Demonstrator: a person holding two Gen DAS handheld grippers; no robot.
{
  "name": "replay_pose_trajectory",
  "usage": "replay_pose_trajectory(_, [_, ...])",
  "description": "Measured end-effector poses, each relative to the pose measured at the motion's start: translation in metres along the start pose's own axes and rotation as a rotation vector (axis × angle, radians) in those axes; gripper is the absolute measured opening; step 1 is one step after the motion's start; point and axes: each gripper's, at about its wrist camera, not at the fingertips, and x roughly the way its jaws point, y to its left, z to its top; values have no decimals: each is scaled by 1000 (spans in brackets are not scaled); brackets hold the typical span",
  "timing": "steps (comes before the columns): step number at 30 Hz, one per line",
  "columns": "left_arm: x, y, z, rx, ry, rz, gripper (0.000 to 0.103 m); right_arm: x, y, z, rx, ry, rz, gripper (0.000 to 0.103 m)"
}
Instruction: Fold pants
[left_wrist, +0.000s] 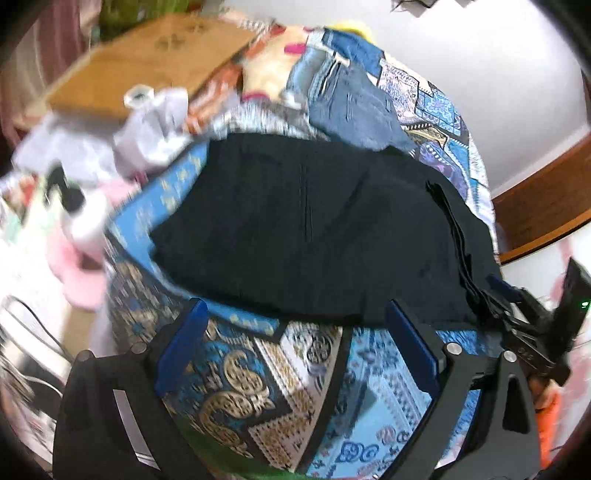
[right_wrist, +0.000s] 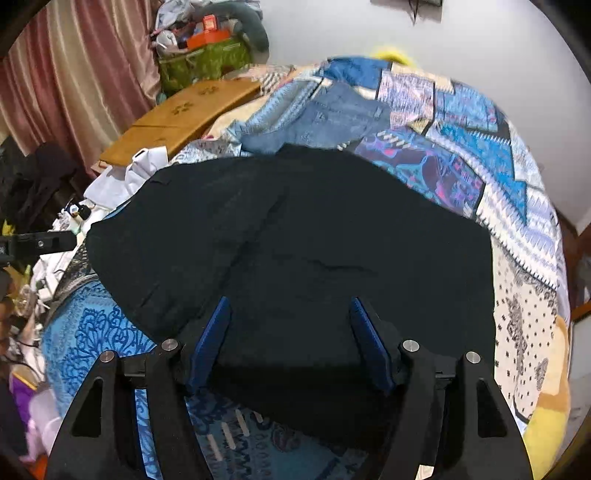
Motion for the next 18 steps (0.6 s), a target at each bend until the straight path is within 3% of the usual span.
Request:
replay_pose_trajectory(3, [16, 15, -4, -112, 84, -157, 97, 1, -4, 2, 21, 13, 16, 65])
replay_pose_trajectory(8, [32, 21, 4, -176, 100, -219, 97, -1, 0, -2, 17, 3, 17, 65])
replay_pose_trajectory(12, [57, 26, 20, -201, 125, -216, 97, 0, -1, -2, 24, -1, 30, 66])
replay_pose_trajectory(16, [74, 29, 34, -187, 118, -154, 97, 0, -1, -4, 26, -8, 38, 67])
replay_pose_trajectory(18, [78, 30, 41, -170, 100, -104, 90, 0, -2, -4, 28, -8, 42, 67])
